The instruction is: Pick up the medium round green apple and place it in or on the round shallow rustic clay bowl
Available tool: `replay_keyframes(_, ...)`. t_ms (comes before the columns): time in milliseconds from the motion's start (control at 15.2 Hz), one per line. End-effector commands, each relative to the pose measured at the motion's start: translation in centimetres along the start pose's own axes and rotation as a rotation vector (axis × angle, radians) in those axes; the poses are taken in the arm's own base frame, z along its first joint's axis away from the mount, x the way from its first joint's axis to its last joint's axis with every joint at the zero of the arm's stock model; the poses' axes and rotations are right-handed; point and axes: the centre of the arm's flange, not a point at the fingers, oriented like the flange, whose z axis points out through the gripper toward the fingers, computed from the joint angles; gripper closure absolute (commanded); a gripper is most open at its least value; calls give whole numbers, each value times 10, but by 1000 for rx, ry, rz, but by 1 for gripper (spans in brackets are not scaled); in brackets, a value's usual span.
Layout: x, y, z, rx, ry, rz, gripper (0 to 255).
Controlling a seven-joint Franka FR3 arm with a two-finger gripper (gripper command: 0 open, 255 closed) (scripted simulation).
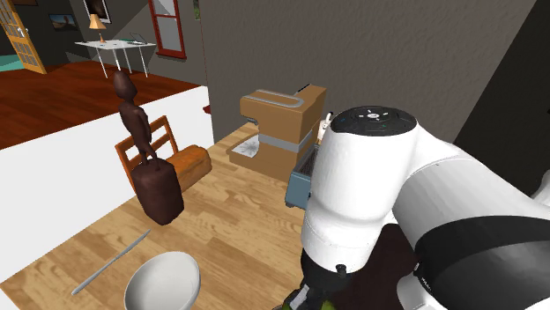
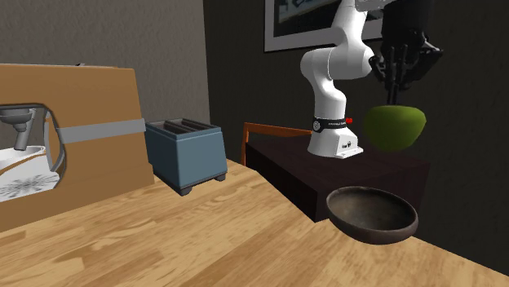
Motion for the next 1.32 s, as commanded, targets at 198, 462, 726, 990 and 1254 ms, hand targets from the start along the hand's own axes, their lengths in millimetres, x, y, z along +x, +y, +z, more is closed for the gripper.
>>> replay_keyframes(198, -2, -3, 25, 1, 0, 1, 255)
replay_keyframes(462, -1, -2, 46, 1, 0, 1, 255)
replay_keyframes(726, 0, -1, 67, 1, 0, 1, 255)
replay_keyframes(990, 0, -1, 88, 1, 0, 1, 255)
replay_keyframes(1254, 1, 0, 109, 1, 0, 1, 255)
